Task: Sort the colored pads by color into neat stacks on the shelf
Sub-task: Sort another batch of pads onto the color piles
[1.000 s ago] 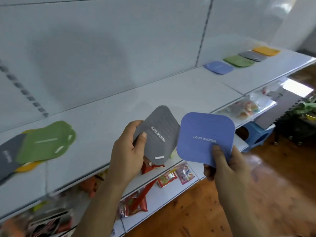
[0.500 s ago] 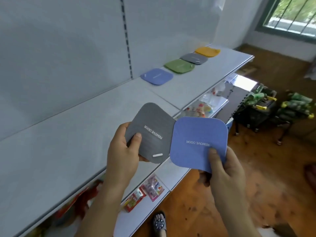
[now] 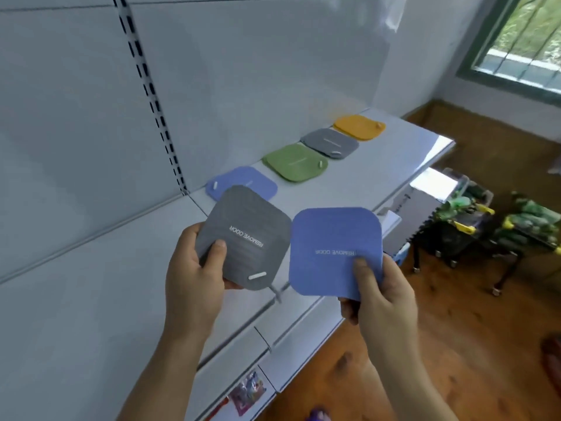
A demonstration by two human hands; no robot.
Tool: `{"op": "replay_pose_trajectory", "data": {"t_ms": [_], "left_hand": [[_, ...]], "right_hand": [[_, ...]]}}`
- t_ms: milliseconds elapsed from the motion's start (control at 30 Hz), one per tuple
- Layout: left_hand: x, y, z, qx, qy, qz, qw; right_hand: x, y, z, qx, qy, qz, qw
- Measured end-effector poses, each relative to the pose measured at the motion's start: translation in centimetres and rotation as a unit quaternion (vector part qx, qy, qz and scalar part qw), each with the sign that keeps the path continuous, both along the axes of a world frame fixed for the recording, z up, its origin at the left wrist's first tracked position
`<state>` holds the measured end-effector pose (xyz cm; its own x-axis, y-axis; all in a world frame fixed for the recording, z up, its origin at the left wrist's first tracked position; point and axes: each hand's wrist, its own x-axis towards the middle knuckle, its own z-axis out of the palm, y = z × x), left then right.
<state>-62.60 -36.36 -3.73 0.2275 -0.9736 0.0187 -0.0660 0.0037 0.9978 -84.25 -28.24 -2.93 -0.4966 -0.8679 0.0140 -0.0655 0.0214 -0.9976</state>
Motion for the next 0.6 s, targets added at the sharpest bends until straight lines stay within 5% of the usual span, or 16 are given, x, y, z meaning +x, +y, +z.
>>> {"op": "replay_pose_trajectory", "data": {"t_ms": [300, 600], "left_hand": [[-2.1, -4.0, 0.0, 0.007, 0.017, 0.211, 0.977], [-3.1, -1.6, -0.9, 0.016, 0.009, 0.379, 0.925]], "right_hand": [[-4.5, -15.4, -0.1, 0.039, -0.028, 0.190, 0.981], [-0.2, -26.6, -0.3, 0.069, 0.080, 0.365, 0.925]]}}
